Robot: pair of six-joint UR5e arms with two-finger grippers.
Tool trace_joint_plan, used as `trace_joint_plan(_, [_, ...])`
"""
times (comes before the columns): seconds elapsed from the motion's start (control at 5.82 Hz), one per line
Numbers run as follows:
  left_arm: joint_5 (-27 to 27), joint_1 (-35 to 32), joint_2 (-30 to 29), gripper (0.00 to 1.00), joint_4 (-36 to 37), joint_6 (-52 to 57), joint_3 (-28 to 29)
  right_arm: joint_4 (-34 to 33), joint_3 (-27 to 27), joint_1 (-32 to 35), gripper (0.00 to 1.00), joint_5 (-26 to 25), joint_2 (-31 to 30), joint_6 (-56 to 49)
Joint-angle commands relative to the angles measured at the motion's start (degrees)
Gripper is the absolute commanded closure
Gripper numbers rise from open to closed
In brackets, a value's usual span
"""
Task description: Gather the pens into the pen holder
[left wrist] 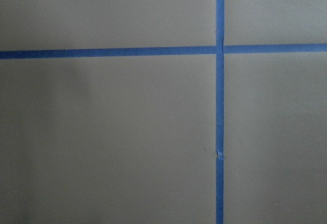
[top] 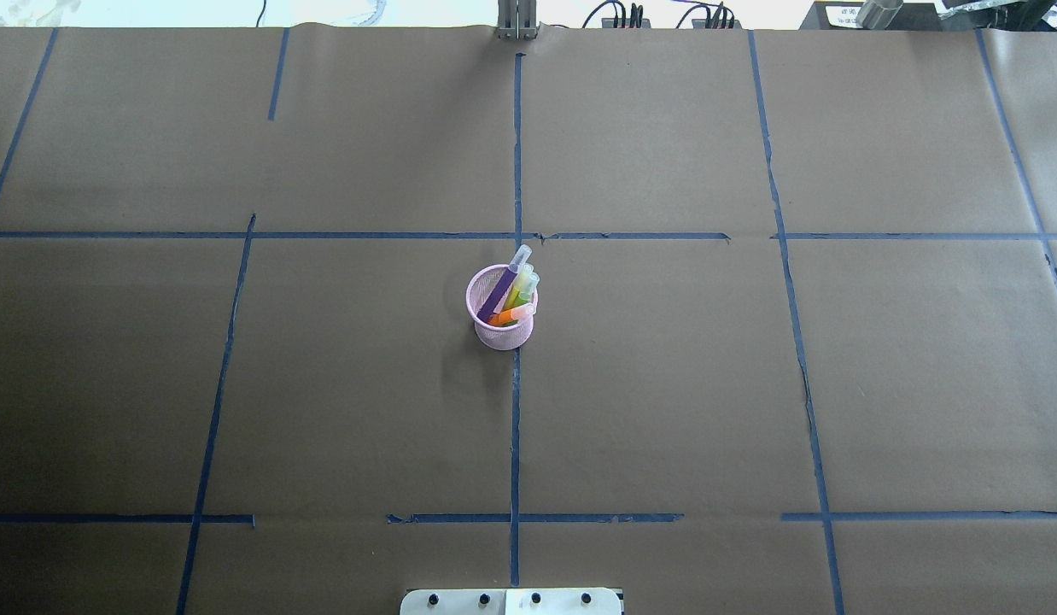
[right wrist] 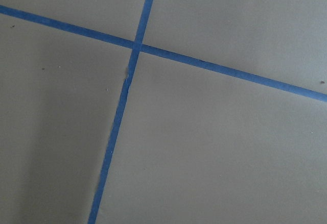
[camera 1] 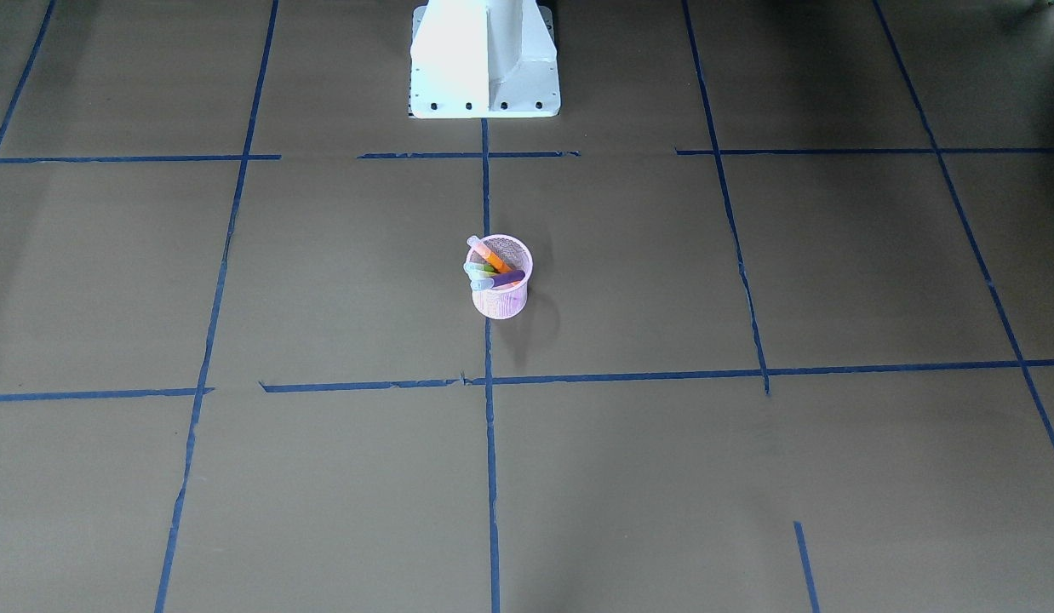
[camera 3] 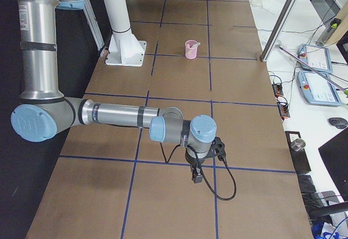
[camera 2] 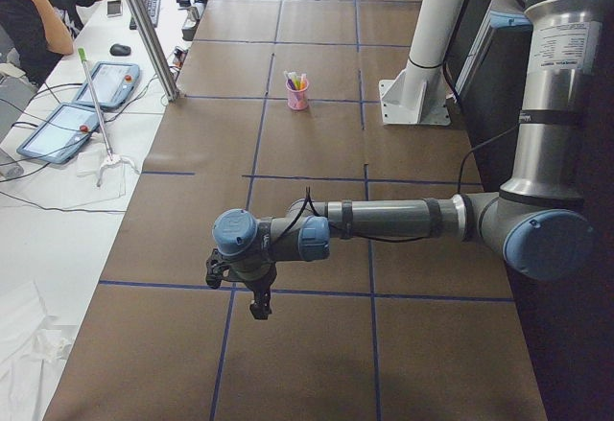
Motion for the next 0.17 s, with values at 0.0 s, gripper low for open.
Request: trace_joint_plan(0.0, [0.0,0.1,0.2,0.0,-0.1,0.4,0.0,0.0,0.0,0.1,0.0,-0.3,-0.1,-0.1])
